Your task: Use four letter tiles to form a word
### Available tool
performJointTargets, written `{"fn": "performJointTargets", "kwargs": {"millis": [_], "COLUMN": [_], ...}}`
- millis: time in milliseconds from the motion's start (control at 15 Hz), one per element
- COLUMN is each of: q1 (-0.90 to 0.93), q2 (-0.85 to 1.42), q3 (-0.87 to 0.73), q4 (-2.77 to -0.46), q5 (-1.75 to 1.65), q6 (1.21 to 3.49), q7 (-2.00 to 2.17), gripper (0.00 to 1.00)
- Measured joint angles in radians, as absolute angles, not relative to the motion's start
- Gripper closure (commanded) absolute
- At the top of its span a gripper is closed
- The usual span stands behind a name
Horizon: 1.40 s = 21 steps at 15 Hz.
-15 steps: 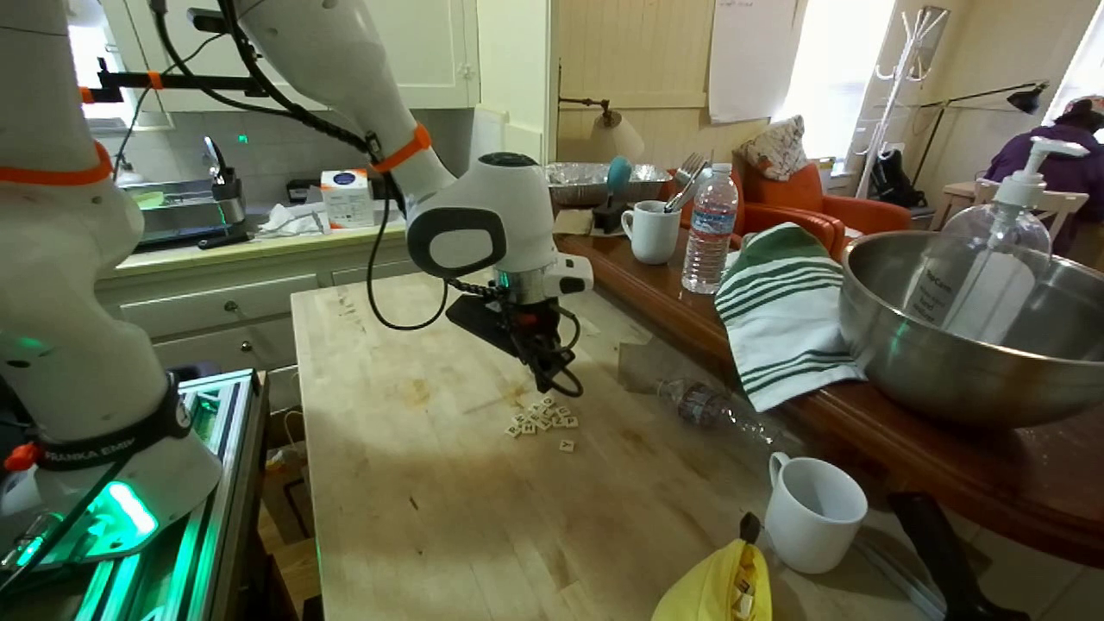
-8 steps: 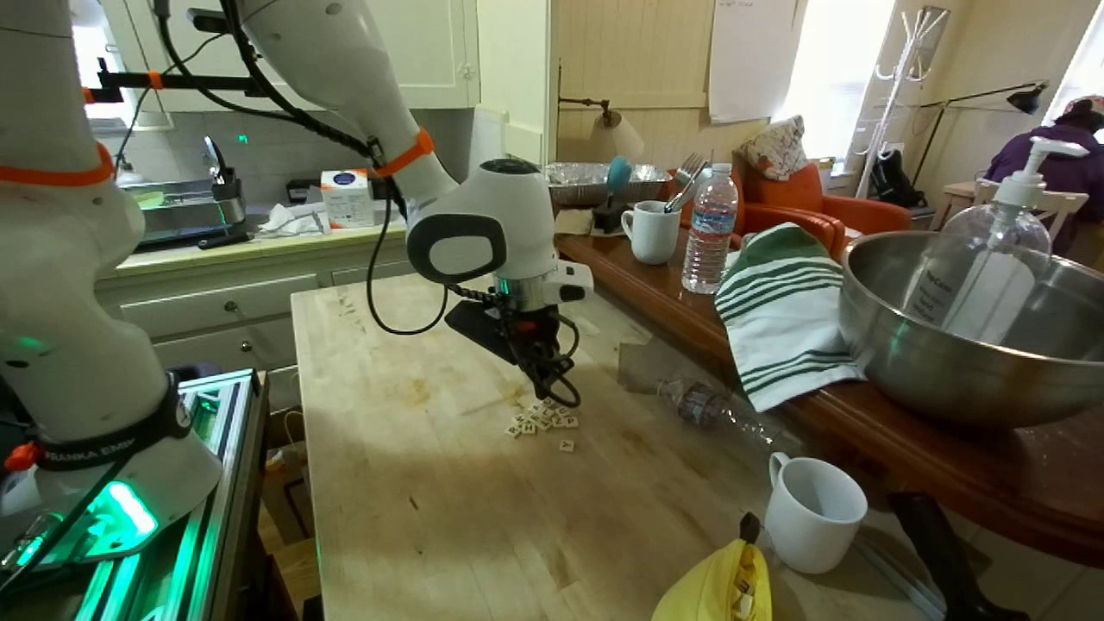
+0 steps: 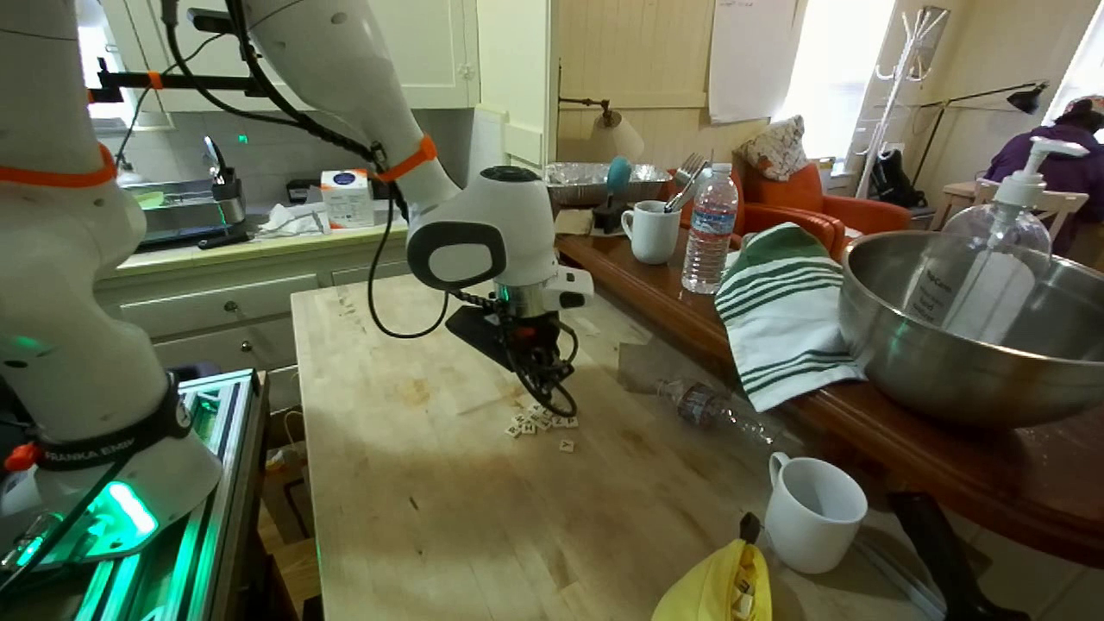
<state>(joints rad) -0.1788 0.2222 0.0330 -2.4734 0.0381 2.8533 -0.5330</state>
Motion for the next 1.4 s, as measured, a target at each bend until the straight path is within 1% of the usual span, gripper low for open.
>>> {"fn": "performJointTargets", "kwargs": {"millis": [1400], "q1": [-0.192], "q2": [0.263], "q3": [0.114], "q4": [-2.432], "q5": [0.08], "q6": [2.862], "q7": [-0.533], "gripper": [1.0]}}
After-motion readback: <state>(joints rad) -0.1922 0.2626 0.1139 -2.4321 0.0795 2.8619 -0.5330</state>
